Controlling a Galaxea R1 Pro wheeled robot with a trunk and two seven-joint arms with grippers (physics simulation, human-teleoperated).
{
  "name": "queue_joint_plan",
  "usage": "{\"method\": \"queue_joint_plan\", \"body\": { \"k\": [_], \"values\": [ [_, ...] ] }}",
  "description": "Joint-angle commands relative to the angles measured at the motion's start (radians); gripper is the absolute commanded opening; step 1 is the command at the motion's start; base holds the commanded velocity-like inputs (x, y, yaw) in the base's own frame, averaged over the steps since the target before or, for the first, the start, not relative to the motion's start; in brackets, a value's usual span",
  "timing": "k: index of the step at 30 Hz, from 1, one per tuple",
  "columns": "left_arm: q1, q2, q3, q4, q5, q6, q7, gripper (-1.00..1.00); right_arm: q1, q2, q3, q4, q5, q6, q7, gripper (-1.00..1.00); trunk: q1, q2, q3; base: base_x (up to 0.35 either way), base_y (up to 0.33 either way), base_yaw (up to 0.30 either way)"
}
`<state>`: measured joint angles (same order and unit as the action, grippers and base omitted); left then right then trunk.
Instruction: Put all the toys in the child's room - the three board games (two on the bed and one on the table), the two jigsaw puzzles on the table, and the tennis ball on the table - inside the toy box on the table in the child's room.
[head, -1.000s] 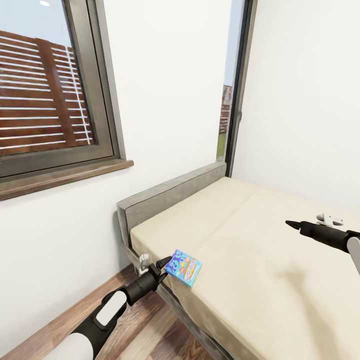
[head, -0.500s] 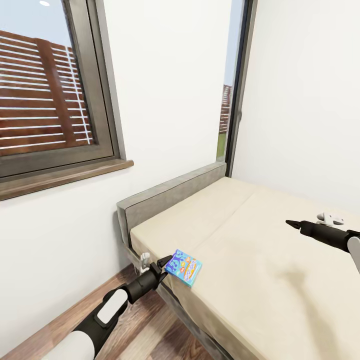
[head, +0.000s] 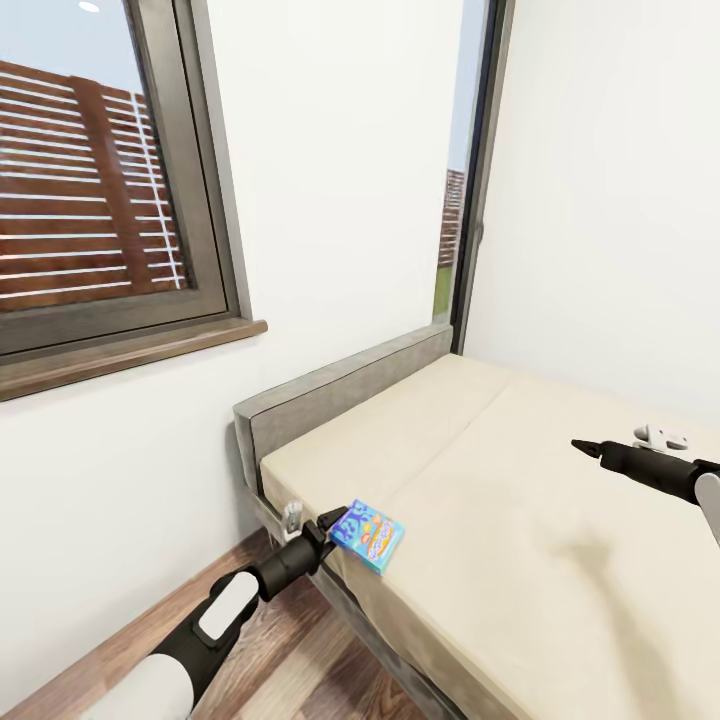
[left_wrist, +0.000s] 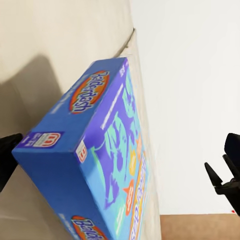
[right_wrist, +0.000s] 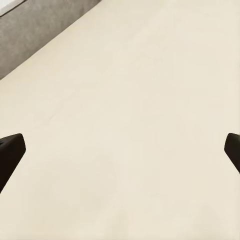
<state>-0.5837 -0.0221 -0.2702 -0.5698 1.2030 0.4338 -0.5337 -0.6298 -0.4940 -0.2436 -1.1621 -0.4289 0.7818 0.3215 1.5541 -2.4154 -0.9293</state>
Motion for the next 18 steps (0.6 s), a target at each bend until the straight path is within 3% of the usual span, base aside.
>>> {"method": "queue_joint_plan", "body": {
  "k": [1, 18],
  "values": [
    [-0.003, 0.000, -0.002, 0.001, 0.010, 0.006, 0.000, 1.00, -0.001, 0.000, -0.002, -0.001, 0.002, 0.005, 0.005, 1.00, 0.000, 0.000, -0.001, 0.000, 0.000, 0.000],
    [-0.013, -0.002, -0.004, 0.001, 0.009, 0.006, 0.013, 1.00, -0.001, -0.001, -0.002, -0.003, 0.002, 0.005, 0.005, 1.00, 0.000, 0.000, -0.001, 0.000, 0.000, 0.000]
  ]
}}
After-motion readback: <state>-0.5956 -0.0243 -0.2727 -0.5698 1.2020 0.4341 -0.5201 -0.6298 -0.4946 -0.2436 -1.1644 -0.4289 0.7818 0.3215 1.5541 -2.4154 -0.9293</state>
